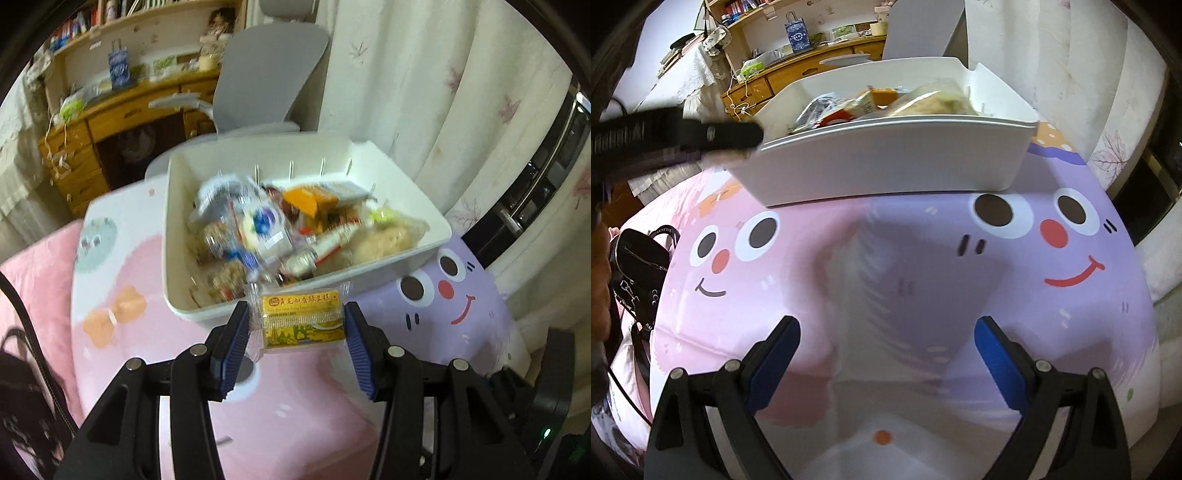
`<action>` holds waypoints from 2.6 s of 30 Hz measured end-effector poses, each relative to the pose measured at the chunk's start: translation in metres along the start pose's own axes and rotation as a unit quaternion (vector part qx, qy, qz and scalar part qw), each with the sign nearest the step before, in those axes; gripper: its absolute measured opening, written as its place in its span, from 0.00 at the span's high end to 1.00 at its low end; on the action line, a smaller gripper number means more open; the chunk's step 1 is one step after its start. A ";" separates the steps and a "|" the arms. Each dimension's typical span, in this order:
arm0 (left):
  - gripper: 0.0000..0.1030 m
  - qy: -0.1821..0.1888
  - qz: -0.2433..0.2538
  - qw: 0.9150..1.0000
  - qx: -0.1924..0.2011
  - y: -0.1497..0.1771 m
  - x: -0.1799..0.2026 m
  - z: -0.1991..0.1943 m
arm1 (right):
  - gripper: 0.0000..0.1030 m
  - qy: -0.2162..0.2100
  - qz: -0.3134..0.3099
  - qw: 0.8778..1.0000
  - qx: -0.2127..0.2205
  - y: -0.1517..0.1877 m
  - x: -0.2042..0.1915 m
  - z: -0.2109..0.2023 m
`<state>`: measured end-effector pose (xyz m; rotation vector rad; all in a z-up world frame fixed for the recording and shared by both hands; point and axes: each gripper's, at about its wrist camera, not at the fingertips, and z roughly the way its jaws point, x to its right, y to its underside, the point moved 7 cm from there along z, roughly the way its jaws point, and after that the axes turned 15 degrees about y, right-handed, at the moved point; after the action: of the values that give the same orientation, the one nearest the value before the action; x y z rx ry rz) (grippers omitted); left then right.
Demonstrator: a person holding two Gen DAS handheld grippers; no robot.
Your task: Organize snacks
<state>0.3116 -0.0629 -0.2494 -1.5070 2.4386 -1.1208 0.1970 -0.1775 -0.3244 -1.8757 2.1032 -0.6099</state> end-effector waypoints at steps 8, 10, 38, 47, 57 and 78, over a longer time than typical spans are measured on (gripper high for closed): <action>0.51 -0.006 0.029 1.000 0.007 -0.043 -0.017 -0.013 | 0.07 -0.006 0.008 1.000 0.001 -0.003 -0.030 -0.027; 0.50 -0.004 0.029 1.000 0.004 -0.053 -0.020 -0.014 | 0.07 -0.009 0.006 1.000 0.010 -0.006 -0.033 -0.037; 0.15 -0.029 -0.124 0.981 -0.143 0.058 0.066 -0.046 | 0.00 -0.048 -0.008 0.998 -0.031 0.003 0.053 -0.095; 0.11 -0.024 -0.115 0.989 -0.087 0.029 0.149 -0.091 | 0.00 -0.043 -0.001 0.999 -0.026 -0.006 0.115 -0.158; 0.11 -0.075 -0.087 0.993 0.010 0.002 0.195 -0.141 | 0.00 -0.075 0.013 0.997 0.011 -0.021 0.142 -0.226; 0.01 -0.169 -0.136 0.975 0.052 0.041 0.184 -0.179 | 0.00 -0.059 -0.018 0.996 0.062 -0.012 0.118 -0.241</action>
<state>0.1122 -0.1018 -0.0864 -1.8614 1.9655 -0.9174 0.0819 -0.2617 -0.0965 -1.8387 1.9163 -0.6060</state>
